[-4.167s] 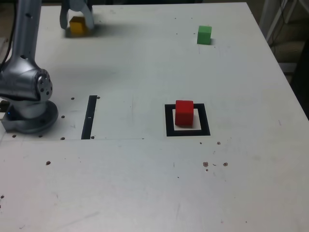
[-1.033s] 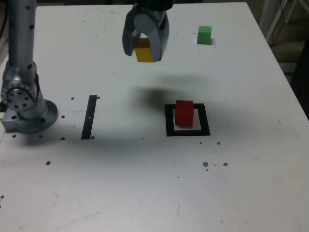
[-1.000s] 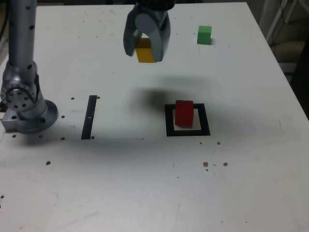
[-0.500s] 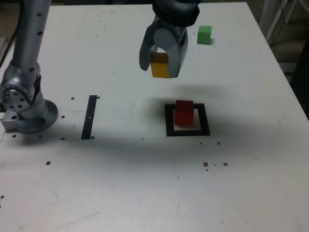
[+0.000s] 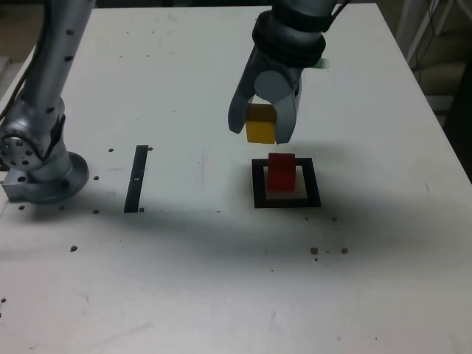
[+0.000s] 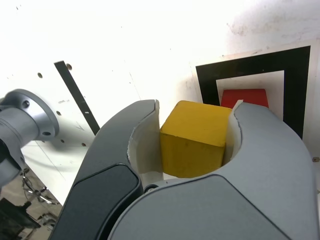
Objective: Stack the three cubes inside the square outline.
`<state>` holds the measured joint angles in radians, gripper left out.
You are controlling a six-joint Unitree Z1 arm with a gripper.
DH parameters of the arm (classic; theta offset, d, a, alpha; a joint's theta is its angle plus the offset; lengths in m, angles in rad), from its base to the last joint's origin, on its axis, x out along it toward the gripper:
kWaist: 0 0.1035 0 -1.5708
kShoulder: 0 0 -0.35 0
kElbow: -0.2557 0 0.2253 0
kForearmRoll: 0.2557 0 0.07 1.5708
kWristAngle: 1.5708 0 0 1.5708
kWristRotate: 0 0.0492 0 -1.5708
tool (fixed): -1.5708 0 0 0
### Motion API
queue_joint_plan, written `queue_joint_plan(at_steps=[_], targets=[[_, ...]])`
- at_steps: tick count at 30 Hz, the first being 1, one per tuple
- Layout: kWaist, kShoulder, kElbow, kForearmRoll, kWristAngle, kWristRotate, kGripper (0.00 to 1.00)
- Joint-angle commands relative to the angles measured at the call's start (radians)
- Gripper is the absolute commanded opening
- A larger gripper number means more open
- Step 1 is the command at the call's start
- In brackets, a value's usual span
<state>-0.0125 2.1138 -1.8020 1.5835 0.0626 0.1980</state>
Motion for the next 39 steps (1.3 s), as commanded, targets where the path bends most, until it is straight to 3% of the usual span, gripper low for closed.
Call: queue_joint_plan(at_steps=[1, 31, 33, 37, 39], targets=[[-0.012, 0.015, -0.014, 0.012, -0.004, -0.012, 0.27], [-0.046, 0.11, -0.082, -0.005, -0.056, -0.047, 0.28], [-0.046, 0.112, -0.08, -0.016, -0.057, -0.046, 0.38], [-0.046, 0.113, -0.075, -0.035, -0.059, -0.04, 0.79], [-0.046, 0.113, -0.072, -0.039, -0.058, -0.037, 0.94]])
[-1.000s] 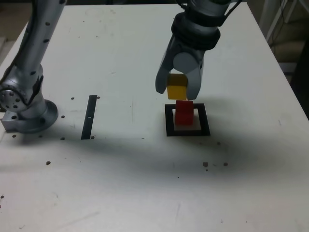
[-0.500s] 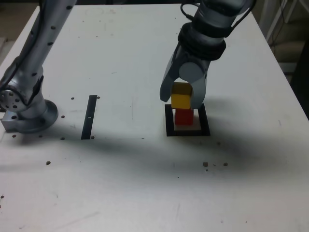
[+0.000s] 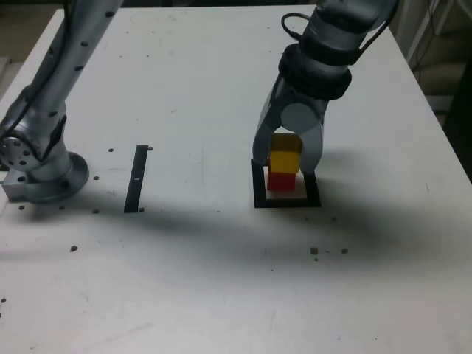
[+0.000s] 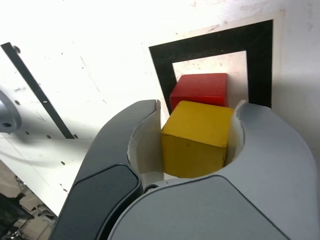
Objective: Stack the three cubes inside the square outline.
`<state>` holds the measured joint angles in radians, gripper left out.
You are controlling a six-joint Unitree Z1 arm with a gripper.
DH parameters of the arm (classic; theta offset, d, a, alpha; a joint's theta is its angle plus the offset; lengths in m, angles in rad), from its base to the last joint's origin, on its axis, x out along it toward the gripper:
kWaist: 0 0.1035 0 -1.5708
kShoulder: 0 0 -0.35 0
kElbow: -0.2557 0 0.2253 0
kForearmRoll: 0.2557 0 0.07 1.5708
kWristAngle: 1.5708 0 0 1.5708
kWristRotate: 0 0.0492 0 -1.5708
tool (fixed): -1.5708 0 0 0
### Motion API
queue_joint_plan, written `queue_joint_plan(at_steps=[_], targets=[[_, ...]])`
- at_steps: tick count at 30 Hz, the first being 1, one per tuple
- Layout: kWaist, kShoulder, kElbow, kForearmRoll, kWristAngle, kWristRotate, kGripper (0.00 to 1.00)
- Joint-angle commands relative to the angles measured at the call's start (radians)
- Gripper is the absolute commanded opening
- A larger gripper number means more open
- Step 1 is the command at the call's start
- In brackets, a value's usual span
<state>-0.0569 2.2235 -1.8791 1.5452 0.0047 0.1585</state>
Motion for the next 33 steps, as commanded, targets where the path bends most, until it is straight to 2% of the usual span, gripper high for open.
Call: queue_joint_plan(at_steps=[1, 11, 18, 23, 27, 30, 33], targets=[[-0.001, 0.003, 0.006, -0.001, 0.001, 0.003, 0.98], [0.003, -0.007, 0.032, 0.008, 0.012, -0.006, 0.99], [0.003, -0.035, 0.043, 0.006, 0.034, -0.014, 1.0], [0.002, -0.07, 0.049, 0.007, 0.064, -0.019, 1.0], [0.007, -0.109, 0.05, 0.01, 0.102, -0.019, 1.0], [0.027, -0.138, 0.052, 0.012, 0.134, -0.008, 1.0], [0.057, -0.151, 0.05, 0.011, 0.15, 0.016, 1.0]])
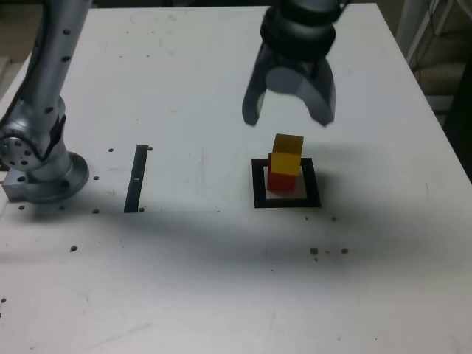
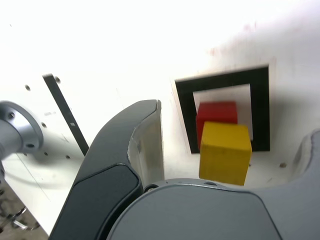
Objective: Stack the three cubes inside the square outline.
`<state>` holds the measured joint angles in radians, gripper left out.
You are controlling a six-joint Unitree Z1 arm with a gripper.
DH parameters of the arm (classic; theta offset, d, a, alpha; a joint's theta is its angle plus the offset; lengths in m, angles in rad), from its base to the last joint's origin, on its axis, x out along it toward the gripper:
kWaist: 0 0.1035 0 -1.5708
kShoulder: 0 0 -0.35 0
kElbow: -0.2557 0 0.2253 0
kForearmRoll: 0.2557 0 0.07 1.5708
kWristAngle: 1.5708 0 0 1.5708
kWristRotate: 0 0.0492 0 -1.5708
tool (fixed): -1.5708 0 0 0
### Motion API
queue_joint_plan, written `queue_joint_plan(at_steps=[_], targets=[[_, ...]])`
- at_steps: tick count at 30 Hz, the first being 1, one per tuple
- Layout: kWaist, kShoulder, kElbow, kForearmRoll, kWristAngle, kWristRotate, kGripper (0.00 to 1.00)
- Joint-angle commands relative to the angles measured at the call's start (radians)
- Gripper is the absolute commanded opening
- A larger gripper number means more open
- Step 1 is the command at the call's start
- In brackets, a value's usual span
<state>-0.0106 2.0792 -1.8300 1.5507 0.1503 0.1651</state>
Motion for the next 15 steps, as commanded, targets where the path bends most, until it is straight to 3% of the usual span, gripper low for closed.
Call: queue_joint_plan(at_steps=[1, 15], targets=[[0.023, -0.009, -0.001, 0.005, 0.007, 0.02, 1.0], [0.245, 0.014, -0.068, -0.027, 0.025, 0.262, 0.99]])
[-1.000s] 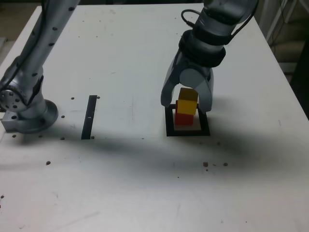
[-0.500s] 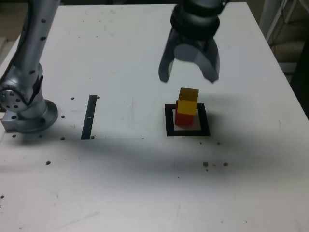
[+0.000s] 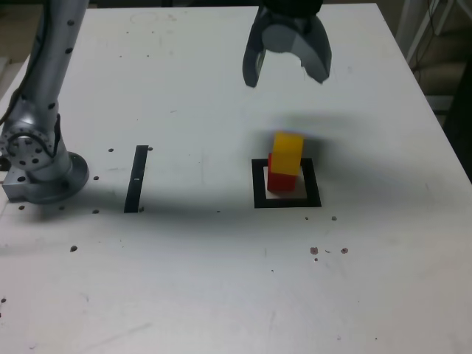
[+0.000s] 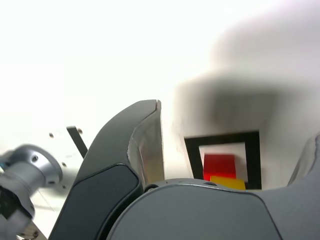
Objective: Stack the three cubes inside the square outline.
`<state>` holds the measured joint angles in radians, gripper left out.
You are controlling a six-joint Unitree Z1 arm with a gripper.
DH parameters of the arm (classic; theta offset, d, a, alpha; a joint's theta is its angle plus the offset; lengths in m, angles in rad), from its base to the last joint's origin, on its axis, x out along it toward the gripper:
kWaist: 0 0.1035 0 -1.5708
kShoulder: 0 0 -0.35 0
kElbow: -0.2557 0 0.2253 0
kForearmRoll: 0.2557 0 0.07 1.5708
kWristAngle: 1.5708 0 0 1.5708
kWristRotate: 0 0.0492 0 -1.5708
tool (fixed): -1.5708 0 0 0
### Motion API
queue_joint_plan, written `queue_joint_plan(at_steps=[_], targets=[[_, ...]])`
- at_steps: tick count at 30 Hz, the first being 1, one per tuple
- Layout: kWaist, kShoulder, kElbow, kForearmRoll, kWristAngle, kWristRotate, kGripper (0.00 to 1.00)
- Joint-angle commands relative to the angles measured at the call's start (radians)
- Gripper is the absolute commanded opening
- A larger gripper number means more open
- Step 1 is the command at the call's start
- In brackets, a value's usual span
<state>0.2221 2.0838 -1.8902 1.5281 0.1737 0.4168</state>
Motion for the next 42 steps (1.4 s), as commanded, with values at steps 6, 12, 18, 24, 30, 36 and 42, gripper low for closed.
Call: queue_joint_plan(at_steps=[6, 12, 18, 24, 30, 36, 42], targets=[[0.091, 0.045, -0.061, -0.008, 0.002, 0.096, 0.99], [0.138, 0.087, -0.132, -0.006, 0.003, 0.159, 0.99], [0.185, 0.148, -0.227, -0.003, 0.017, 0.231, 0.99], [0.238, 0.217, -0.319, 0.001, 0.024, 0.298, 0.99], [0.281, 0.288, -0.415, 0.007, 0.035, 0.348, 0.99], [0.307, 0.352, -0.511, 0.007, 0.036, 0.385, 0.99], [0.322, 0.402, -0.596, 0.009, 0.037, 0.413, 0.99]])
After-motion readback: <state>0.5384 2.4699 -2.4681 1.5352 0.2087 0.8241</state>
